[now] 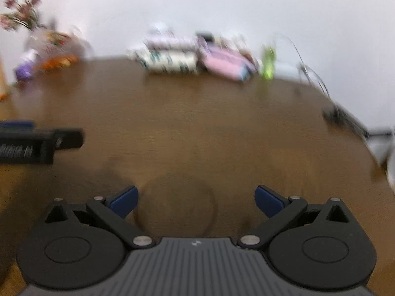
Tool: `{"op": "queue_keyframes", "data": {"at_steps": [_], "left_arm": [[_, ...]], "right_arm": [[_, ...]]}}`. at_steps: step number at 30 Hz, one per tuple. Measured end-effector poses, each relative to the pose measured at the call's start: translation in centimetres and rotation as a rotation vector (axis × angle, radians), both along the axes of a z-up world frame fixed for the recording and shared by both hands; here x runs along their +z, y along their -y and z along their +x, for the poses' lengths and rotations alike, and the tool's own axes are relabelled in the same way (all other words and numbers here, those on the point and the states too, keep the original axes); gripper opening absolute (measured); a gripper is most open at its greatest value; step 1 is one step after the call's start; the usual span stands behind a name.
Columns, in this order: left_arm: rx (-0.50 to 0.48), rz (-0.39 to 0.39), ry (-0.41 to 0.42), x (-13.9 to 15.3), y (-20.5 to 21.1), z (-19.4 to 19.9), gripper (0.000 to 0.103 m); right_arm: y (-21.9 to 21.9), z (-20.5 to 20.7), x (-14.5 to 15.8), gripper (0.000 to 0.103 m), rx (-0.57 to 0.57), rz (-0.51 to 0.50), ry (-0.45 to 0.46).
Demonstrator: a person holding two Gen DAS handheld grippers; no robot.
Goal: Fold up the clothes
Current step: 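Reach the right tool to the clothes stack and grasp the pink garment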
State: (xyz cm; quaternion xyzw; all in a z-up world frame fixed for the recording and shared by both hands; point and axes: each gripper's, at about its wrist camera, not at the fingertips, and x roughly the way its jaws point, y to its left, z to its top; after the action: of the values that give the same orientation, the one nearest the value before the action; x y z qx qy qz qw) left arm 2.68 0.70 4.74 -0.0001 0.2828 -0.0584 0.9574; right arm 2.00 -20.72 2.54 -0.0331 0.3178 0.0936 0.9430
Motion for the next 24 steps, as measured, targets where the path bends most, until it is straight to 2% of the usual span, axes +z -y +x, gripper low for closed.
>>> {"op": "queue_keyframes", "data": {"at_steps": [3, 5, 7, 10, 13, 15, 16, 17, 19, 20, 22, 24], "left_arm": [[-0.120, 0.045, 0.110, 2.4, 0.9, 3.7, 0.103], [-0.163, 0.096, 0.130, 2.9, 2.4, 7.2, 0.103], [-0.182, 0.147, 0.140, 3.1, 4.1, 10.6, 0.103], [-0.158, 0.176, 0.127, 3.2, 6.3, 14.8, 0.103], [-0.146, 0.086, 0.118, 3.1, 6.5, 17.3, 0.103], [-0.139, 0.044, 0.110, 2.8, 6.6, 18.8, 0.103], [-0.131, 0.040, 0.108, 2.8, 6.7, 19.4, 0.103], [-0.123, 0.036, 0.106, 2.8, 6.8, 20.0, 0.103], [-0.119, 0.021, 0.094, 2.7, 6.6, 20.3, 0.102], [-0.118, 0.014, 0.088, 2.6, 6.4, 20.5, 0.102], [-0.123, -0.001, 0.071, 2.6, 5.9, 20.3, 0.096], [-0.145, -0.017, 0.041, 2.6, 5.1, 19.1, 0.092]], "right_arm": [[3.8, 4.1, 2.7, 0.103, 0.045, 0.044, 0.118], [6.6, 8.4, 4.1, 0.102, 0.048, 0.056, 0.188], [8.4, 14.2, 4.5, 0.101, -0.001, 0.039, 0.199], [9.8, 22.5, 4.1, 0.089, -0.006, 0.073, 0.153], [10.0, 31.0, 2.3, 0.078, -0.025, 0.206, 0.023], [9.3, 34.6, 0.7, 0.068, -0.022, 0.273, -0.061], [8.7, 35.7, 0.0, 0.057, -0.011, 0.289, -0.088], [8.0, 36.8, -0.7, 0.034, 0.000, 0.304, -0.116], [7.5, 37.6, -1.7, 0.011, -0.006, 0.333, -0.171], [7.4, 37.8, -2.2, 0.004, -0.013, 0.348, -0.199], [8.0, 36.6, -1.7, 0.003, 0.013, 0.383, -0.208], [9.0, 32.8, -0.2, 0.003, 0.062, 0.369, -0.174]]}}
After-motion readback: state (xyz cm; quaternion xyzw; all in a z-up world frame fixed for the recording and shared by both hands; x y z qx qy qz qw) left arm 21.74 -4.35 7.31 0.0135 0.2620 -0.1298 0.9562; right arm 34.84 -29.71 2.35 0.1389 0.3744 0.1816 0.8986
